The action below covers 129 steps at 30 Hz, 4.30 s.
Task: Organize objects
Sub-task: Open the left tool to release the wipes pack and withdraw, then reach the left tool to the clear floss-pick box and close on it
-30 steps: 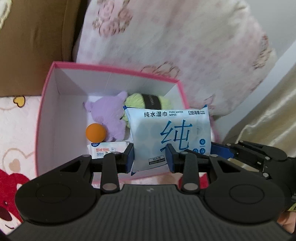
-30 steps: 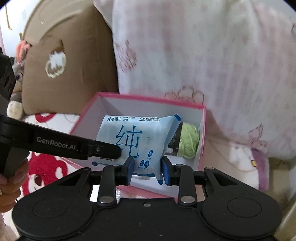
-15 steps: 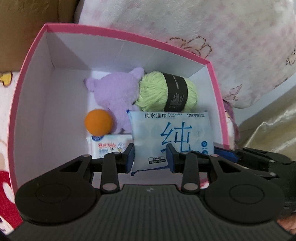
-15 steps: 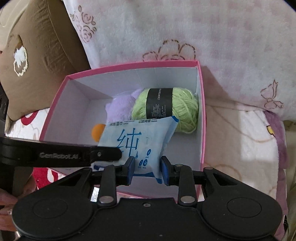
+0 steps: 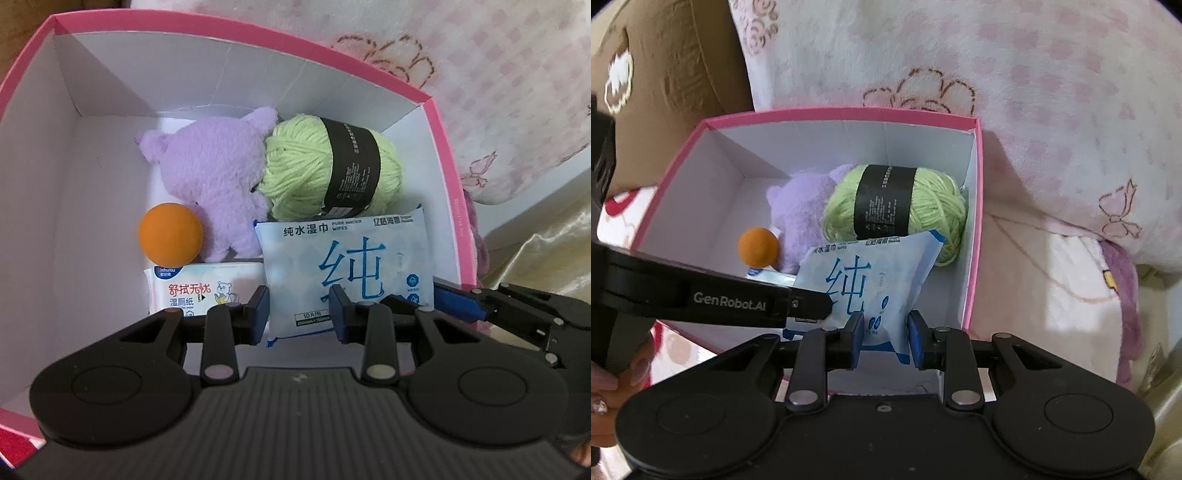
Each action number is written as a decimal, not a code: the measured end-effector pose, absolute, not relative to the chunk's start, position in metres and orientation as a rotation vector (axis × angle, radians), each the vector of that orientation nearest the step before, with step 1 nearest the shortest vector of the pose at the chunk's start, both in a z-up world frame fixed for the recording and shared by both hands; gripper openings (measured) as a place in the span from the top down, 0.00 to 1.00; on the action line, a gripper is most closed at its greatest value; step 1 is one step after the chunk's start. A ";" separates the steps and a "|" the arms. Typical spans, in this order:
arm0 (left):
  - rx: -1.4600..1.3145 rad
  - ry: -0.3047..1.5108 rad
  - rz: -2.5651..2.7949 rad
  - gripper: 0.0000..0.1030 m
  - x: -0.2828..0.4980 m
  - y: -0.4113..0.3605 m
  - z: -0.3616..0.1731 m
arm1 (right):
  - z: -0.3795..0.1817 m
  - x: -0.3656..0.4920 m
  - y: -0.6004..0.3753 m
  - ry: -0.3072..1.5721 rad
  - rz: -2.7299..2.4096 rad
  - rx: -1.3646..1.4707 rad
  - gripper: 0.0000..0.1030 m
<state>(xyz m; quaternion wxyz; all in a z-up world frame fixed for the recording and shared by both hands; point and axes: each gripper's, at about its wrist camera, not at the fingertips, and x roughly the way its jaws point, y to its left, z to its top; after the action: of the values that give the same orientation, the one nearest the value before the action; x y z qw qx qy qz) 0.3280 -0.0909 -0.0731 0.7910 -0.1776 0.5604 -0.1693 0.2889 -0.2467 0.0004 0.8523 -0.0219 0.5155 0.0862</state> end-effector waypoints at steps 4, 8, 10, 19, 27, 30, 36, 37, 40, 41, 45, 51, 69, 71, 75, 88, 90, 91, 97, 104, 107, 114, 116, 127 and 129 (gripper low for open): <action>-0.395 1.216 -0.369 0.70 0.329 -0.093 -0.078 | 0.000 0.285 -0.237 1.089 0.161 -0.151 0.70; -0.422 1.233 -0.376 0.77 0.331 -0.099 -0.084 | 0.010 0.276 -0.235 1.027 0.164 -0.237 0.67; -0.424 1.240 -0.359 0.80 0.332 -0.103 -0.088 | 0.013 0.271 -0.238 0.999 0.181 -0.225 0.67; -0.357 1.176 -0.332 0.79 0.317 -0.101 -0.062 | 0.032 0.239 -0.260 0.879 0.249 -0.079 0.67; -0.280 1.149 -0.348 0.72 0.281 -0.076 -0.012 | 0.052 0.206 -0.251 0.809 0.278 -0.050 0.56; -0.265 1.132 -0.356 0.63 0.265 -0.060 0.010 | 0.062 0.191 -0.244 0.793 0.283 -0.063 0.56; -0.201 1.078 -0.361 0.55 0.221 -0.048 0.053 | 0.086 0.161 -0.235 0.759 0.300 -0.092 0.49; -0.191 1.074 -0.360 0.53 0.214 -0.046 0.059 | 0.090 0.156 -0.233 0.753 0.303 -0.093 0.47; -0.167 1.060 -0.360 0.50 0.193 -0.037 0.076 | 0.100 0.140 -0.230 0.741 0.323 -0.078 0.43; -0.165 1.052 -0.356 0.49 0.186 -0.033 0.081 | 0.103 0.134 -0.229 0.735 0.328 -0.070 0.40; -0.160 1.060 -0.356 0.44 0.165 -0.021 0.094 | 0.111 0.109 -0.223 0.711 0.345 -0.072 0.33; -0.166 1.089 -0.409 0.40 0.140 -0.012 0.102 | 0.122 0.079 -0.210 0.713 0.373 -0.107 0.27; -0.293 1.053 -0.480 0.23 0.102 0.005 0.060 | 0.101 0.033 -0.171 0.719 0.422 -0.151 0.09; -0.277 1.044 -0.473 0.22 0.103 0.004 0.050 | 0.092 0.034 -0.165 0.712 0.433 -0.153 0.08; -0.280 1.022 -0.467 0.20 0.109 0.006 0.032 | 0.070 0.039 -0.161 0.705 0.453 -0.115 0.08; -0.326 0.935 -0.433 0.19 0.130 0.013 -0.035 | 0.003 0.058 -0.161 0.579 0.417 -0.106 0.08; -0.342 0.928 -0.434 0.19 0.133 0.016 -0.045 | -0.004 0.062 -0.159 0.555 0.416 -0.133 0.08; -0.345 0.925 -0.431 0.19 0.134 0.017 -0.050 | -0.008 0.064 -0.158 0.547 0.418 -0.142 0.08; -0.306 0.864 -0.405 0.19 0.143 0.020 -0.077 | -0.036 0.085 -0.147 0.541 0.410 -0.206 0.08; -0.289 0.834 -0.404 0.19 0.154 0.022 -0.106 | -0.073 0.115 -0.139 0.580 0.373 -0.241 0.08; -0.303 0.813 -0.412 0.20 0.159 0.023 -0.114 | -0.086 0.127 -0.138 0.626 0.378 -0.228 0.08; -0.383 0.811 -0.472 0.39 0.167 0.022 -0.135 | -0.104 0.143 -0.141 0.700 0.396 -0.152 0.08; -0.403 0.838 -0.492 0.48 0.170 0.022 -0.142 | -0.105 0.141 -0.140 0.698 0.416 -0.145 0.09; -0.438 0.968 -0.593 0.50 0.148 0.021 -0.134 | -0.097 0.121 -0.145 0.733 0.443 -0.149 0.08; -0.433 1.001 -0.578 0.50 0.146 0.022 -0.135 | -0.097 0.119 -0.149 0.763 0.453 -0.130 0.08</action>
<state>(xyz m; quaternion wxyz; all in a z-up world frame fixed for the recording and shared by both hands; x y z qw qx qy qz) 0.1459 0.0221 -0.1351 0.8155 -0.2029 0.4694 -0.2710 0.1186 -0.1486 -0.0973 0.9011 -0.0627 0.3688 0.2191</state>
